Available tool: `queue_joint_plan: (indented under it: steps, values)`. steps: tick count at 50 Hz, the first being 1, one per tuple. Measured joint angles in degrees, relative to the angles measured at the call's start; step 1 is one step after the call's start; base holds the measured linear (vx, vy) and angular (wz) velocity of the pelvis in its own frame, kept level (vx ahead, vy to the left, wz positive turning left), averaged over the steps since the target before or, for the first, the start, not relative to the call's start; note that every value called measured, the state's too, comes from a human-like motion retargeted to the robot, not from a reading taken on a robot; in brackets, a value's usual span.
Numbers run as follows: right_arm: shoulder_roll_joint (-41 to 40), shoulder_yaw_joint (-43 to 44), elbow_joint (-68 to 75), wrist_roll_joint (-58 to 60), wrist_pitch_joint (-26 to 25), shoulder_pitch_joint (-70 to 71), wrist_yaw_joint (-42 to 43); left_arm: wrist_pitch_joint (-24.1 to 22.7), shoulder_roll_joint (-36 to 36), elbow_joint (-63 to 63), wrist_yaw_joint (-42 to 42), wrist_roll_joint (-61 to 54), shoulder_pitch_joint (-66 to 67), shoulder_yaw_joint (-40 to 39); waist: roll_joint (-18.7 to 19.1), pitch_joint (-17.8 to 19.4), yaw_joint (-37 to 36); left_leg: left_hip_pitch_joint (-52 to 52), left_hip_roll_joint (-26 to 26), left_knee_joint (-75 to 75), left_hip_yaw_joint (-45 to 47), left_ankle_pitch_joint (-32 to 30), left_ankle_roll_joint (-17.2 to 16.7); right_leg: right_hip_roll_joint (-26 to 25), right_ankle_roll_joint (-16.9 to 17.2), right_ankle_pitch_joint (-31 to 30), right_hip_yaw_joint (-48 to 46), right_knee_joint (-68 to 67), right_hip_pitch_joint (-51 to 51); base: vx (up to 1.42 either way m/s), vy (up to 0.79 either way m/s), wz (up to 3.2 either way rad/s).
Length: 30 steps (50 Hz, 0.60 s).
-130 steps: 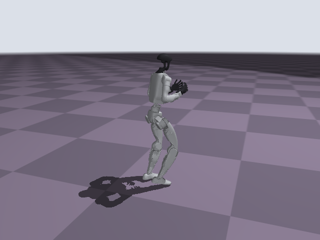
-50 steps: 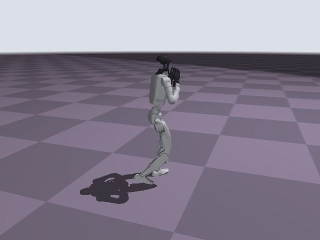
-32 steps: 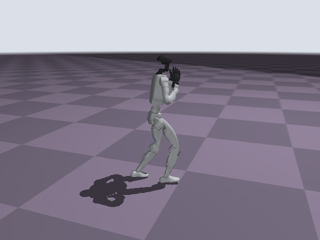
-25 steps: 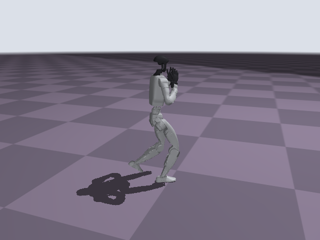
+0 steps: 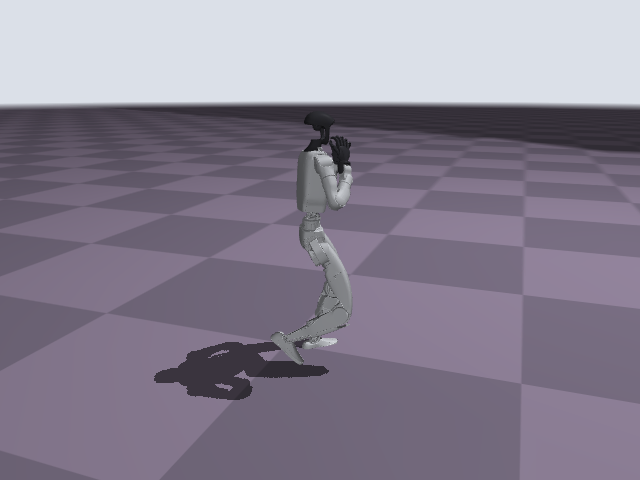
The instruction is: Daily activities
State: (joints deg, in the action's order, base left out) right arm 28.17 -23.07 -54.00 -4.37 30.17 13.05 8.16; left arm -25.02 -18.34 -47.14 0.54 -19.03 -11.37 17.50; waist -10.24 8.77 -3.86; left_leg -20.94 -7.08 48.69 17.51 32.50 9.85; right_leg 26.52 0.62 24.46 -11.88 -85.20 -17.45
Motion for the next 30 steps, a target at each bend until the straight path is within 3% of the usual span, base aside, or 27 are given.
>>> queue_joint_plan:
  steps: [5,11,13,16,19,24,27,30]
  values:
    - [1.1,-0.6,-0.8,-2.4,-0.3,1.5,-3.4,-0.5,-1.6,0.2,3.0,-2.9,-2.5,1.9,3.9,0.3,2.4,6.3,2.1,-1.3,-3.3,4.1,-1.0,-1.3,-0.7,5.0,-2.3,12.7,-9.4,0.66,-0.01,0.17]
    - [2.1,0.7,-0.9,-8.0,-1.3,1.1,-4.7,-1.3,-4.7,-0.1,7.1,-6.6,-2.5,2.3,9.8,-2.4,1.5,10.4,7.5,-1.4,-8.8,8.4,-2.1,-10.1,5.5,-3.3,-1.6,40.0,-14.2,0.66,-0.14,0.49]
    - [2.1,1.3,-0.7,-8.7,-1.6,0.8,-4.8,-1.1,-5.5,-0.3,8.2,-7.0,-1.9,1.9,10.2,-3.0,0.8,11.6,8.5,1.1,-10.0,10.6,-2.2,-10.6,6.3,-4.7,-0.3,39.9,-15.4,0.63,-0.28,0.75]
    - [1.3,2.5,-0.4,-9.1,-1.9,0.3,-4.9,-0.4,-5.8,-0.3,10.2,-8.4,-0.7,0.9,9.6,-3.6,0.0,13.0,10.1,6.1,-11.3,12.8,-2.7,-10.2,4.5,-2.9,0.0,33.6,-15.4,0.64,-0.36,0.83]
    - [-0.7,3.4,0.1,-9.4,-2.0,0.4,-4.3,1.3,-5.2,0.3,12.9,-10.6,1.0,0.0,9.2,-3.0,-1.0,12.7,13.8,15.2,-13.9,8.9,-4.5,-12.0,0.3,1.9,-1.6,28.6,-12.4,0.61,-0.42,0.67]
    - [-3.0,3.7,1.5,-9.0,-1.9,2.7,-1.5,4.8,-3.7,1.5,17.2,-13.3,3.3,-0.5,10.2,-0.8,-3.4,4.6,23.4,32.2,-14.9,-0.8,-5.8,-19.7,-5.2,6.1,-6.8,31.4,-4.1,0.52,-0.4,0.32]
    - [-3.6,3.9,2.1,-8.8,-2.2,2.7,-0.7,5.9,-3.8,1.7,17.6,-13.6,4.9,0.4,9.1,-0.8,-4.9,-1.3,21.5,30.8,-13.0,-0.1,-6.4,-22.0,-4.2,3.4,-7.7,35.6,-0.7,0.45,-0.29,-0.03]
    - [-3.9,3.5,2.7,-9.2,-2.4,1.0,-1.3,6.0,-3.7,1.9,17.9,-13.9,6.8,1.0,7.4,-1.5,-5.2,-5.3,15.8,18.9,-9.5,-0.1,-8.2,-21.7,-0.8,-2.3,-7.7,37.6,1.2,0.36,-0.19,-0.04]
